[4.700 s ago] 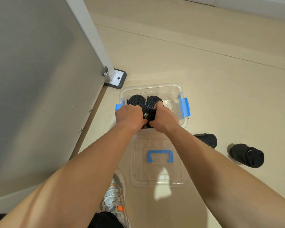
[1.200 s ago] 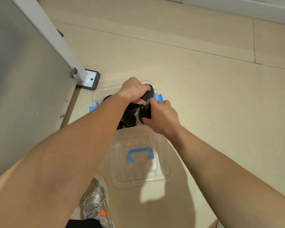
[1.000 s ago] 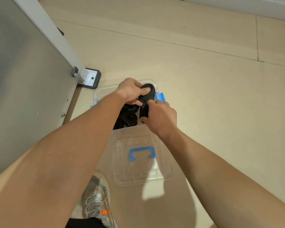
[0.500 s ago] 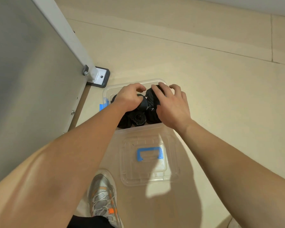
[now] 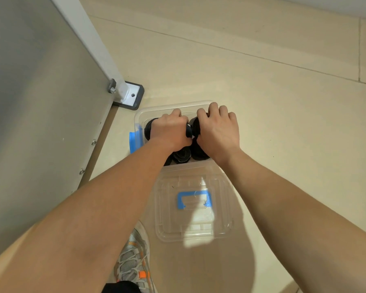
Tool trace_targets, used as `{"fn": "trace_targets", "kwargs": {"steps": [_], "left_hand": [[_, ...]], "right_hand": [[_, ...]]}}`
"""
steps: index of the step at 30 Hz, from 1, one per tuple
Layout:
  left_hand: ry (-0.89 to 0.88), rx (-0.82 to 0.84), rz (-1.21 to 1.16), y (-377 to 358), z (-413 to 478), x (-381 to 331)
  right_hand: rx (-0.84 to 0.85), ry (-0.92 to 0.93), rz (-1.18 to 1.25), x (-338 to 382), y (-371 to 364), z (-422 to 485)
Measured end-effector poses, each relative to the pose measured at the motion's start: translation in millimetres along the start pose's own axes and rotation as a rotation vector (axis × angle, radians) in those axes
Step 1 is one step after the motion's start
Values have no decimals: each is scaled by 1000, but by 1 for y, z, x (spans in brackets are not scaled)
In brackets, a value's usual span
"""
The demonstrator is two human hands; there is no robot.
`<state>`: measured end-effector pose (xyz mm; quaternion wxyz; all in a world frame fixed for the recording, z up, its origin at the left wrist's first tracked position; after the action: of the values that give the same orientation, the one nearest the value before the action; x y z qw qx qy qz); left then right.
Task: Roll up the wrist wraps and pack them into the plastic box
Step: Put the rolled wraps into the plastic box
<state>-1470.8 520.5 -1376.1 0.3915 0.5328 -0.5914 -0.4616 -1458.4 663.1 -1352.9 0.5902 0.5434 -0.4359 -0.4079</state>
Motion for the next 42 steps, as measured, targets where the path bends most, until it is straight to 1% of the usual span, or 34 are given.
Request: {"fn": "trace_targets", "kwargs": {"steps": [3,7,11,17,21,22,24,25,26,28,30,31,32,34,35,36,38,40,42], "left_hand": [[32,-32,6,3,0,2],[10,-8,-76,0,-1,3],[19,-55,-141,-3,-2,3],[11,-151,-145,-10,-10,1],[0,-163,-234,-5,-23,6],[-3,-217,-278,-2,-30,6],[25,-325,-329,8,-51,5],[70,-306,-352,14,-65,2],[123,-227,-393,19,-80,-2],[247,44,-424,26,-109,-13],[335,326,-379,16,-138,-19],[380,432,-366,6,-152,-19],[430,505,-362,-4,-165,-19],[574,555,-395,-28,-185,-15],[668,556,-430,-40,-191,-13],[753,559,-473,-52,-196,-13],[849,575,-596,-72,-197,-16],[873,581,-703,-83,-195,-21],[864,576,-702,-90,-192,-22]], "right_hand": [[-13,-55,-66,8,-7,5],[132,-98,-77,12,-13,9],[177,-74,-22,6,-12,9],[82,-2,63,-2,-14,-15],[106,21,111,-2,-12,-22],[82,0,130,-3,-8,-28],[-55,-126,236,-6,3,-47],[-132,-217,301,-8,7,-61],[-184,-308,360,-10,11,-77],[-204,-463,446,-17,13,-114],[-131,-612,477,-24,4,-153],[-45,-673,488,-28,-4,-169],[76,-725,520,-30,-12,-184],[338,-822,653,-31,-31,-204],[425,-877,728,-30,-39,-209],[473,-925,791,-29,-44,-211],[513,-982,871,-26,-49,-211],[526,-996,913,-25,-51,-207],[535,-998,907,-29,-52,-204]]}}
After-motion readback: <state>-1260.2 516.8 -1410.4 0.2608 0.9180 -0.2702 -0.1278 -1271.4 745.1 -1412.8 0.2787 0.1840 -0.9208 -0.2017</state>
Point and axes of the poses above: each hand's wrist, its own z-axis towards the middle knuckle, its own y-axis out of the back of the hand, x = y × z, the point moved 1 cm from there along z, towards the middle knuckle, and after that the axes turned 8 degrees about z, right-handed, at the moved point
